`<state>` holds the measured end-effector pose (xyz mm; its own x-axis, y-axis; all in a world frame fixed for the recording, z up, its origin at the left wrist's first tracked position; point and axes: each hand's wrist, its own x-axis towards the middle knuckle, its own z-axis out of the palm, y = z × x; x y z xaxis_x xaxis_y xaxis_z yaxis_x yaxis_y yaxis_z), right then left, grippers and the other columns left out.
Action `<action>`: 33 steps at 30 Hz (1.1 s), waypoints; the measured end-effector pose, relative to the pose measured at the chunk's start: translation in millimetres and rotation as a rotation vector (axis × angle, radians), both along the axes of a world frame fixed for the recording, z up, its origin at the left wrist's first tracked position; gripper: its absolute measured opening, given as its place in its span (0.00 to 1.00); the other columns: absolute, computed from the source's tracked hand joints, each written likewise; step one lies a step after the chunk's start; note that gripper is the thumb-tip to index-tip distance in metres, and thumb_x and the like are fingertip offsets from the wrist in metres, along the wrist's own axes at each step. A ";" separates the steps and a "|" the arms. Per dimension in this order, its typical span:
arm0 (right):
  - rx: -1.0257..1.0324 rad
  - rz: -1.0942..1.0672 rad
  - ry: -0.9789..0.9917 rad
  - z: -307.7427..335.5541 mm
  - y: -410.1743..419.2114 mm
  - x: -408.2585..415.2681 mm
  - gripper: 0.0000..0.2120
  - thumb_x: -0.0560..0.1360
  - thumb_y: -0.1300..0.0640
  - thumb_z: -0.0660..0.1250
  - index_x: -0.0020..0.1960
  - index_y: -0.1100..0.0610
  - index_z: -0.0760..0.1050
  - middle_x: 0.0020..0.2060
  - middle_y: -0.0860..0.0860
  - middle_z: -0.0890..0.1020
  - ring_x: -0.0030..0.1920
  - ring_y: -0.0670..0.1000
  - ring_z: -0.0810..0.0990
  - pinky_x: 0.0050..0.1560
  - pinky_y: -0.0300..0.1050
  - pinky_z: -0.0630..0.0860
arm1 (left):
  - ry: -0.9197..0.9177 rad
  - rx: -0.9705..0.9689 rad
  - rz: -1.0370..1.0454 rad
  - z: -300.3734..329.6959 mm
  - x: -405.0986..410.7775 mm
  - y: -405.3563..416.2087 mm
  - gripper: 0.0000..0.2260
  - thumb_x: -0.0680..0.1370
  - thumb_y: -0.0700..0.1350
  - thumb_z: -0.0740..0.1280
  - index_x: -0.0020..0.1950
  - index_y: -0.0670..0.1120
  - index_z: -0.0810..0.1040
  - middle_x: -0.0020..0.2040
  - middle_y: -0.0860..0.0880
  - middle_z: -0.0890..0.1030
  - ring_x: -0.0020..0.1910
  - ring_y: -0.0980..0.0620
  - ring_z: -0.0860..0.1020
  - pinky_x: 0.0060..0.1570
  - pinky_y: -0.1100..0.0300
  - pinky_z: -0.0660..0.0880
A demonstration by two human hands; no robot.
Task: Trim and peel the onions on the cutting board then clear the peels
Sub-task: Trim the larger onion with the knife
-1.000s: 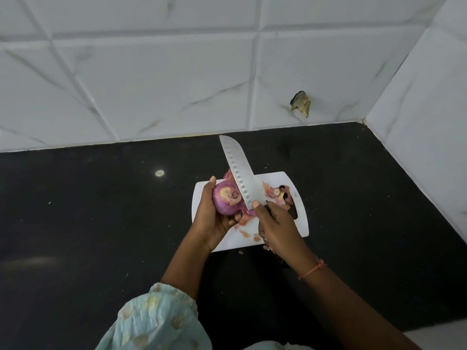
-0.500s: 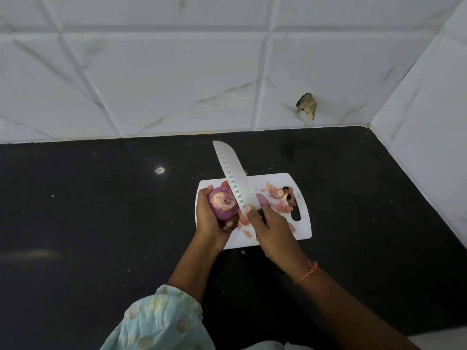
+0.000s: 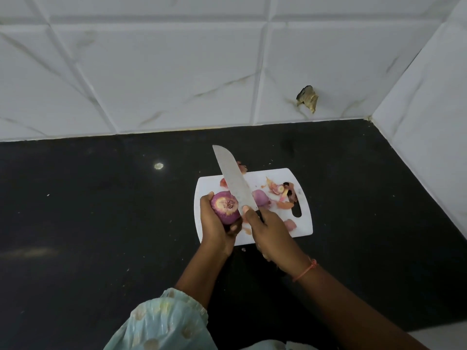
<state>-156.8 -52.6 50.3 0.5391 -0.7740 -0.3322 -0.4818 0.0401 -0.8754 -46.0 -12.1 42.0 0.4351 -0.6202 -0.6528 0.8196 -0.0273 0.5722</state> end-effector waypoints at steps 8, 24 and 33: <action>0.055 0.001 -0.048 -3.1 8.2 2.2 0.17 0.80 0.39 0.57 0.45 0.51 0.75 0.25 0.41 0.76 0.29 0.41 0.75 0.33 0.36 0.70 | 0.026 -0.016 0.091 0.1 10.3 -8.8 0.22 0.81 0.60 0.56 0.47 0.43 0.78 0.37 0.47 0.82 0.28 0.52 0.76 0.24 0.65 0.67; 0.000 0.032 -0.030 -0.2 11.8 -0.4 0.16 0.81 0.42 0.56 0.63 0.46 0.74 0.55 0.39 0.80 0.55 0.39 0.77 0.56 0.34 0.72 | -0.028 0.029 0.139 -0.6 -17.1 -9.5 0.22 0.82 0.61 0.55 0.53 0.46 0.81 0.44 0.47 0.86 0.49 0.46 0.83 0.53 0.52 0.78; 0.073 0.001 -0.033 4.1 10.5 -3.0 0.15 0.80 0.40 0.56 0.57 0.46 0.76 0.35 0.40 0.79 0.35 0.40 0.78 0.36 0.35 0.74 | -0.063 0.001 0.094 5.7 -18.6 -13.8 0.23 0.83 0.61 0.53 0.53 0.48 0.81 0.45 0.46 0.86 0.46 0.48 0.84 0.44 0.55 0.80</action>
<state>-159.8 -42.1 54.4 0.5520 -0.7474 -0.3697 -0.4526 0.1039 -0.8857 -64.6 -25.9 47.7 0.5320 -0.5737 -0.6227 0.7807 0.0478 0.6230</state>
